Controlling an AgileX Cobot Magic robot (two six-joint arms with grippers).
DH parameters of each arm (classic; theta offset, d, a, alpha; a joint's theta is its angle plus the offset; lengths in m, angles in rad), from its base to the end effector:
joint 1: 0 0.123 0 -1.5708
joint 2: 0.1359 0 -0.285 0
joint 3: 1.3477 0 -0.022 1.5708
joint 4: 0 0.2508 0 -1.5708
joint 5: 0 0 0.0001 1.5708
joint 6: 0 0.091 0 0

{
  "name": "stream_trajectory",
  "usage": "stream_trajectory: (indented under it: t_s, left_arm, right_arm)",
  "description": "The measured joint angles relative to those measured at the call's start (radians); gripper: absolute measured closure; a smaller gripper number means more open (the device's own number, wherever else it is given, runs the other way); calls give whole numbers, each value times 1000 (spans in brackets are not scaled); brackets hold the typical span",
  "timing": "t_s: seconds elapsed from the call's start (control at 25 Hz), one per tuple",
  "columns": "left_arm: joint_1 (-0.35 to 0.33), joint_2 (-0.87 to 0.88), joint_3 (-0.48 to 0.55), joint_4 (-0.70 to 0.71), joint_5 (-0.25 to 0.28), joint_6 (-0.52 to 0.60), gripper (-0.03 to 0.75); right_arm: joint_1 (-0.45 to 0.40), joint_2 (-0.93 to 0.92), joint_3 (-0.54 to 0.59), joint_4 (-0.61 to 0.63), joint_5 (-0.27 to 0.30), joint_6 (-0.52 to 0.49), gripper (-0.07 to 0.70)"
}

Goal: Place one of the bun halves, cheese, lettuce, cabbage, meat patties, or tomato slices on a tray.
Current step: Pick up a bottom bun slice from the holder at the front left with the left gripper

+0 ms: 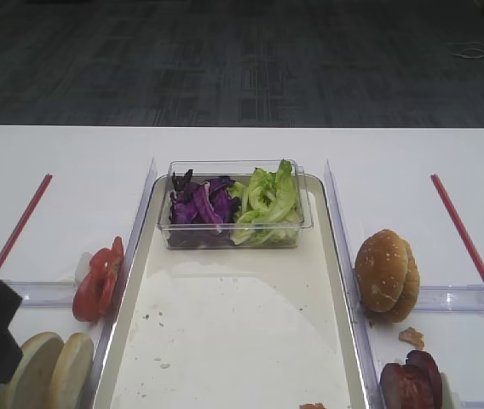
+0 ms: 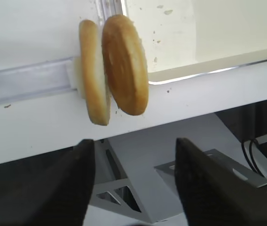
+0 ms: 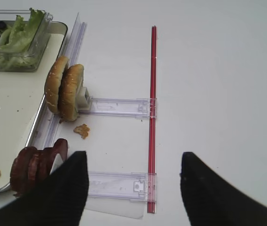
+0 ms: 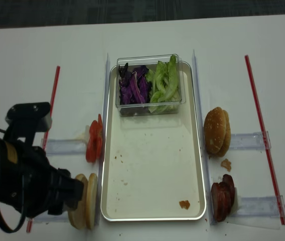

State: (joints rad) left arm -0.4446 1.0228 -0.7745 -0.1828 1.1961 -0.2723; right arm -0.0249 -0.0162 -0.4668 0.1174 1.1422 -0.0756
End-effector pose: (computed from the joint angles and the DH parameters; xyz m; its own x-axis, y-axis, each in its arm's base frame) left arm 0.1345 -0.0811 0.2781 -0.9831 0.1045 -0.1501 0.1373 0.9639 -0.2282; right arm -0.0073 0.0099 0.2621 -0.5370 -0.0131 -0.8435 -0.0793 0.9962 0.0350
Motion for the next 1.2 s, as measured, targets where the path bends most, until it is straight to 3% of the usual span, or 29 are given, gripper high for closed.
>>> stream_trajectory:
  t_s: [0.24, 0.4, 1.2]
  left_arm:
    - [-125, 102, -45, 38, -86, -109, 393]
    - [-166, 161, -45, 45, -125, -160, 421]
    - [-172, 288, -47, 130, -182, -245, 428]
  right_arm:
    - [0, 0, 0, 0, 0, 0, 155]
    - [0, 0, 0, 0, 0, 0, 155]
    - [0, 0, 0, 0, 0, 0, 155]
